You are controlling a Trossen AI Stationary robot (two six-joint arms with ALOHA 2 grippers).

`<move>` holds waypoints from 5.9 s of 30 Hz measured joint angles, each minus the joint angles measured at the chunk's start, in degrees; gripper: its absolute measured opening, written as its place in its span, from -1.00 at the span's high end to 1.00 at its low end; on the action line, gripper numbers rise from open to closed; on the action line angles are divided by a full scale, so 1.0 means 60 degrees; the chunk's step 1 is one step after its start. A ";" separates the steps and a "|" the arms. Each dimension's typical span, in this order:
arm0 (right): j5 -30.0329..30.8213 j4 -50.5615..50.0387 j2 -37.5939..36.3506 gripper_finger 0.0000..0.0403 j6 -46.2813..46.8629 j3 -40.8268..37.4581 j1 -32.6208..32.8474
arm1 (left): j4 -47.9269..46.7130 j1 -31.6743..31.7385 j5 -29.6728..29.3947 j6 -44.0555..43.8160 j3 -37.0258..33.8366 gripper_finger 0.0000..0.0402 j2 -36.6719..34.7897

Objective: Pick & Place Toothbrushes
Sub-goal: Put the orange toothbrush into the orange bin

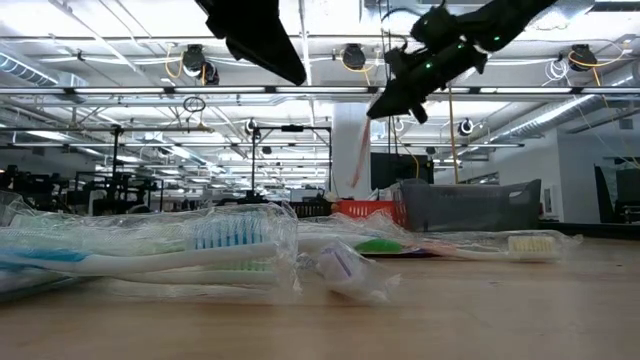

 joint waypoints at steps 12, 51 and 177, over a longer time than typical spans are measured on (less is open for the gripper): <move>-0.1681 -0.1997 0.1992 0.99 -0.0082 0.2296 -0.0953 | 0.0405 0.0007 0.0002 0.0442 0.0000 0.69 0.0000; -0.1592 -0.0978 0.2480 0.69 0.0149 0.1443 -0.0715 | 0.0433 0.0007 0.0006 0.0495 0.0000 0.69 0.0000; 0.6903 0.2936 0.0222 1.00 0.3364 -0.5380 1.2167 | 0.1657 0.0375 0.0002 0.0435 0.0000 0.69 0.0000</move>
